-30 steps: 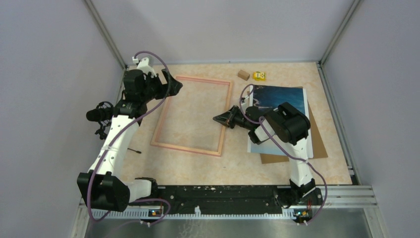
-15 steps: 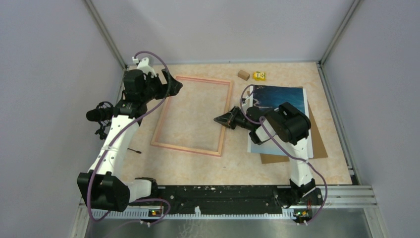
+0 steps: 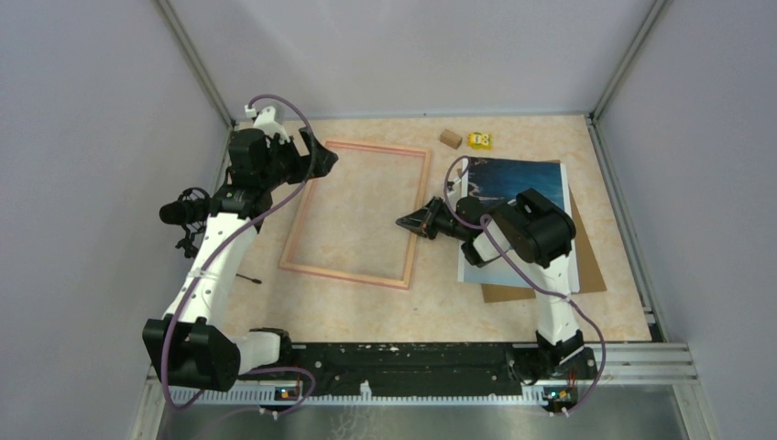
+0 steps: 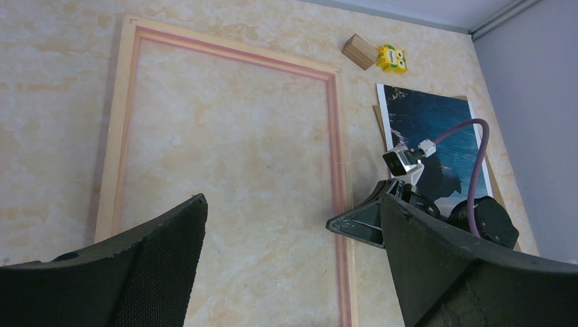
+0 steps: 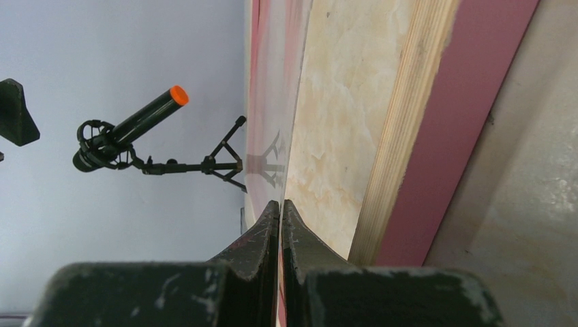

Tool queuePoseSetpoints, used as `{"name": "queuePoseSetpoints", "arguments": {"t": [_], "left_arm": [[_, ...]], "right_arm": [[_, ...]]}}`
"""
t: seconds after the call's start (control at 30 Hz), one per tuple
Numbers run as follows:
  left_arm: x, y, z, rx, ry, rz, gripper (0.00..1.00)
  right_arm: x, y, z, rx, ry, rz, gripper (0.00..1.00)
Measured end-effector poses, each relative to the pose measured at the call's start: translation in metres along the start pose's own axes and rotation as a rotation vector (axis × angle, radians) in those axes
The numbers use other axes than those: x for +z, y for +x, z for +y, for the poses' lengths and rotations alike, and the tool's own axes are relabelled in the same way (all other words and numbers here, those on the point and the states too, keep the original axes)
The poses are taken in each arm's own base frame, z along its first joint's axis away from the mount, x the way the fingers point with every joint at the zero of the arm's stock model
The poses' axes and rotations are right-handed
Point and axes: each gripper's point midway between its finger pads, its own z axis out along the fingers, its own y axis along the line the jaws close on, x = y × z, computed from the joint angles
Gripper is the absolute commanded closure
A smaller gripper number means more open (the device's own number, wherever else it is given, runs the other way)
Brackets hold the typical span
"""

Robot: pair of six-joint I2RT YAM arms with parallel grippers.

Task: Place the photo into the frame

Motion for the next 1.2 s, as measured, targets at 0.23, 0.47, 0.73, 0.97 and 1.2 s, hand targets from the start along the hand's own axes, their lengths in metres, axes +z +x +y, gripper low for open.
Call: {"name": "queuePoseSetpoints", "arguments": {"t": [0.23, 0.47, 0.73, 0.97, 1.2], "left_arm": [[0.000, 0.000, 0.000, 0.000, 0.000, 0.000, 0.02], [0.000, 0.000, 0.000, 0.000, 0.000, 0.000, 0.02], [0.000, 0.000, -0.001, 0.000, 0.003, 0.001, 0.02], [0.000, 0.000, -0.001, -0.001, 0.003, 0.001, 0.02], [0.000, 0.001, -0.001, -0.001, 0.006, 0.003, 0.02]], "right_arm": [[-0.001, -0.002, 0.008, -0.043, -0.018, 0.001, 1.00], [-0.002, -0.001, 0.015, -0.063, -0.037, 0.010, 1.00], [-0.002, -0.001, 0.017, -0.075, -0.044, 0.013, 1.00], [0.001, -0.004, 0.020, -0.094, -0.051, 0.010, 1.00], [0.006, -0.010, 0.026, -0.103, -0.061, 0.005, 1.00]]}}
